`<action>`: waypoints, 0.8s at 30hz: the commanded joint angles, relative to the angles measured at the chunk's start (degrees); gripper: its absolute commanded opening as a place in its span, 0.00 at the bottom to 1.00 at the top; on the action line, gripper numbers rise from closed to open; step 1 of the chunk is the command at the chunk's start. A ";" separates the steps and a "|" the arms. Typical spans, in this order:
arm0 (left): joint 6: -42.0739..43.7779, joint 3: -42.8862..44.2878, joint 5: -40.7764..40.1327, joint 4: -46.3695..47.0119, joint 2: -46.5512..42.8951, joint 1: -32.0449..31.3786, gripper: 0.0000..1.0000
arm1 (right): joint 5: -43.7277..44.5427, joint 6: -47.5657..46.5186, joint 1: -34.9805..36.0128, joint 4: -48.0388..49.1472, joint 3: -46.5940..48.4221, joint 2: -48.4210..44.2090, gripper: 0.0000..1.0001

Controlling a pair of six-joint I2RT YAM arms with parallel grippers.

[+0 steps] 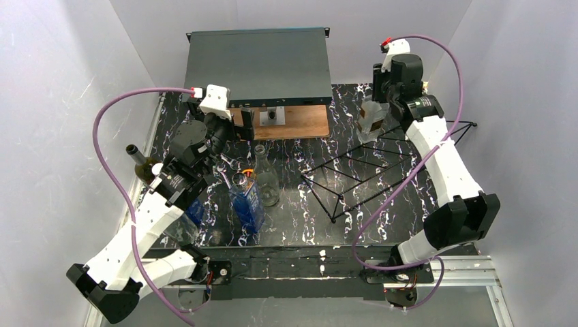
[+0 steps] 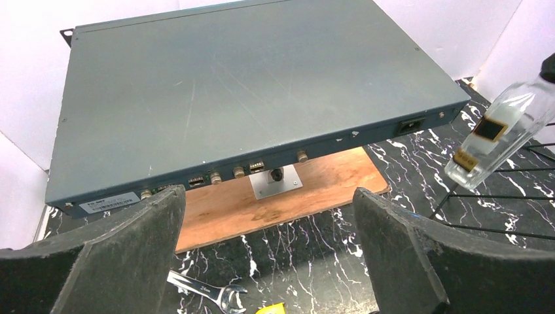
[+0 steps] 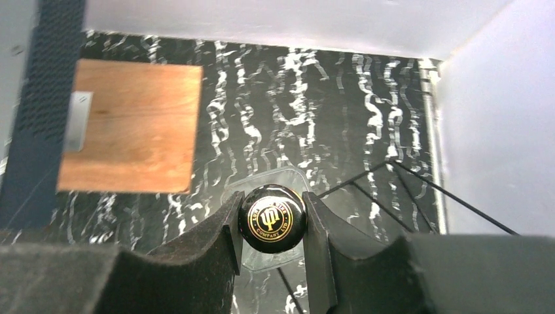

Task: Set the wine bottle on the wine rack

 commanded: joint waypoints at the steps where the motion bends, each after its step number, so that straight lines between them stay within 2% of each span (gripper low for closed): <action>1: 0.42 0.43 -1.44 0.63 -0.13 -0.57 0.98 | 13.19 0.44 -0.79 12.29 5.20 -2.51 0.01; 6: 0.87 0.40 -1.79 0.69 -0.04 -1.26 0.98 | 20.25 3.83 -0.81 13.91 6.07 0.06 0.01; 24: 0.62 0.42 -1.18 0.60 -0.17 -1.67 0.98 | 25.83 4.18 -0.68 11.38 -2.53 -2.50 0.01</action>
